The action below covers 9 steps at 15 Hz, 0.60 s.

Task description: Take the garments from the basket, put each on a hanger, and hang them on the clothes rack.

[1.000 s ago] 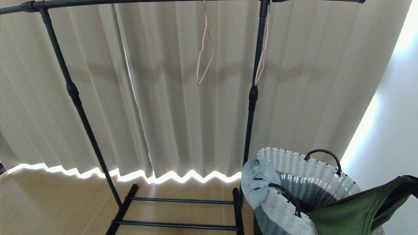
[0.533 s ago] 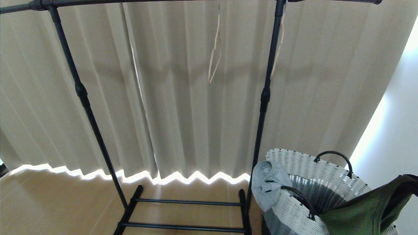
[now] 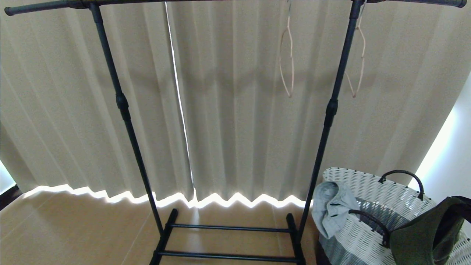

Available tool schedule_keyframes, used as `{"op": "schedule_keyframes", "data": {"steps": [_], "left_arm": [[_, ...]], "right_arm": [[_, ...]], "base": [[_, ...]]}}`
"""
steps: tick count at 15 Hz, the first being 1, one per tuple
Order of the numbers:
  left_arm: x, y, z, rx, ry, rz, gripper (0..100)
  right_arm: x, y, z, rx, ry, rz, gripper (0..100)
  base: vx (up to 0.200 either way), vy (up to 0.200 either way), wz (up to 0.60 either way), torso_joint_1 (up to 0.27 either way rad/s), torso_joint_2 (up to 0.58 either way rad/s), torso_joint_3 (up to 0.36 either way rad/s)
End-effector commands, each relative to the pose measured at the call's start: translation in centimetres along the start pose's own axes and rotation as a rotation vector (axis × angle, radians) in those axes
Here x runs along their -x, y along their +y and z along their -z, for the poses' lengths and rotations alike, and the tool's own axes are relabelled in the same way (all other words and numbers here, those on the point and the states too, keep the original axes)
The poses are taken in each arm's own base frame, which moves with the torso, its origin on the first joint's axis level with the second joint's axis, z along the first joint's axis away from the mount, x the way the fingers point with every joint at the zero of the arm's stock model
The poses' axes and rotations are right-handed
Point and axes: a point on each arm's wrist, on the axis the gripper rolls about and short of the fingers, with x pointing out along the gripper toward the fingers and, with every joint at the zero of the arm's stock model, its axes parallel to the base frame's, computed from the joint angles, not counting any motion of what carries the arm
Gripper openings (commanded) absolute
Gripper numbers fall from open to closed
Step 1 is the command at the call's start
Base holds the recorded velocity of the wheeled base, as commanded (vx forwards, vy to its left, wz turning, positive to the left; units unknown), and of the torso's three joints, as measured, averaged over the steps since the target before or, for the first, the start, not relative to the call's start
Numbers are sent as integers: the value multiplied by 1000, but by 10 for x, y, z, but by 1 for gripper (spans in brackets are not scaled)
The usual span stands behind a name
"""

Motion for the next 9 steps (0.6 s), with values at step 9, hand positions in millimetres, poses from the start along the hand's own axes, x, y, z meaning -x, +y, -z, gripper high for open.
{"op": "schedule_keyframes", "data": {"steps": [9], "left_arm": [[0, 0, 0, -6, 1, 0, 100]], "right_arm": [[-14, -1, -26, -35, -54, -90, 0]], "base": [[0, 22, 0, 0, 0, 0]]}}
